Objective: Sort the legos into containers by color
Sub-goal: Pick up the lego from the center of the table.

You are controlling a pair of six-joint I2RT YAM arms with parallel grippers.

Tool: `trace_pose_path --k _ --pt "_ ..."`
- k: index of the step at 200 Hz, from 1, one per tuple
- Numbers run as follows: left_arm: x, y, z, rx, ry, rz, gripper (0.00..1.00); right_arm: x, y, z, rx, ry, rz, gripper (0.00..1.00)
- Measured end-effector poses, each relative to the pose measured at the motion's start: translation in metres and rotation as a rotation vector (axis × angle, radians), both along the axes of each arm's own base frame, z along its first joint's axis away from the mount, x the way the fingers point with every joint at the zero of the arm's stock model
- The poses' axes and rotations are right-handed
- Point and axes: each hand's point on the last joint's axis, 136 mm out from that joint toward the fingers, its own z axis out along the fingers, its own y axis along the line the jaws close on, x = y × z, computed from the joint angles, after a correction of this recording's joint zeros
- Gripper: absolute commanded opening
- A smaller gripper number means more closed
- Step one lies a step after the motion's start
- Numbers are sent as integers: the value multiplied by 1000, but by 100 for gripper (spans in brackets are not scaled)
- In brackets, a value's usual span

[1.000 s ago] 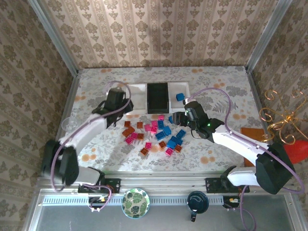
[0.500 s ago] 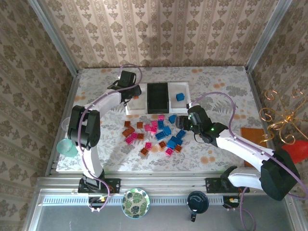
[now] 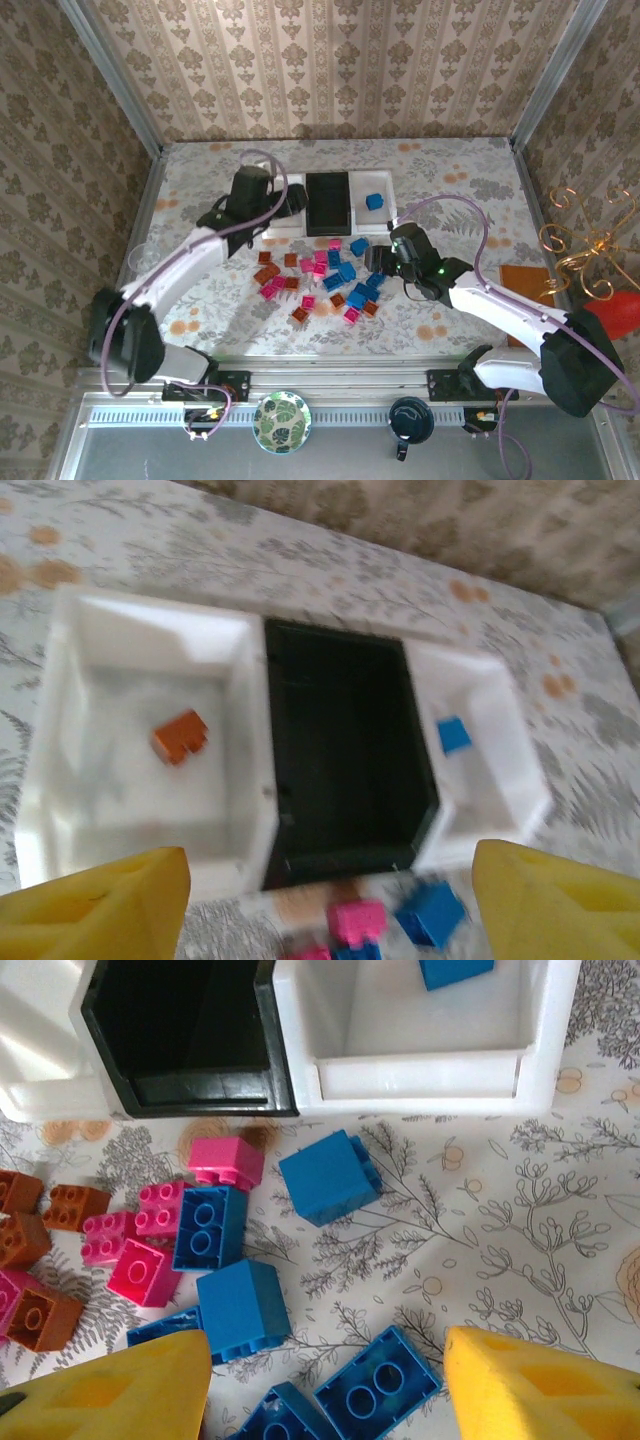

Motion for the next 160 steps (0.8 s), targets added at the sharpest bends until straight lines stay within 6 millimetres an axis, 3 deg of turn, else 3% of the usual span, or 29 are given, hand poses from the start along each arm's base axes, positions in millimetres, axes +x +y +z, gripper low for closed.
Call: trace_pose_path --k 15,29,75,112,160 --pt "-30 0 -4 -29 -13 -38 91 -4 -1 -6 -5 15 4 65" --pt "-56 6 -20 -41 0 -54 100 -7 -1 -11 -6 28 9 65" --pt "-114 34 -89 -50 89 -48 100 -14 -3 -28 -3 78 -11 65" --pt "-133 55 -117 -73 111 11 100 -13 -11 -54 -5 163 -127 65" --pt "-132 59 -115 -96 90 41 100 -11 -11 -83 -24 256 -265 66"
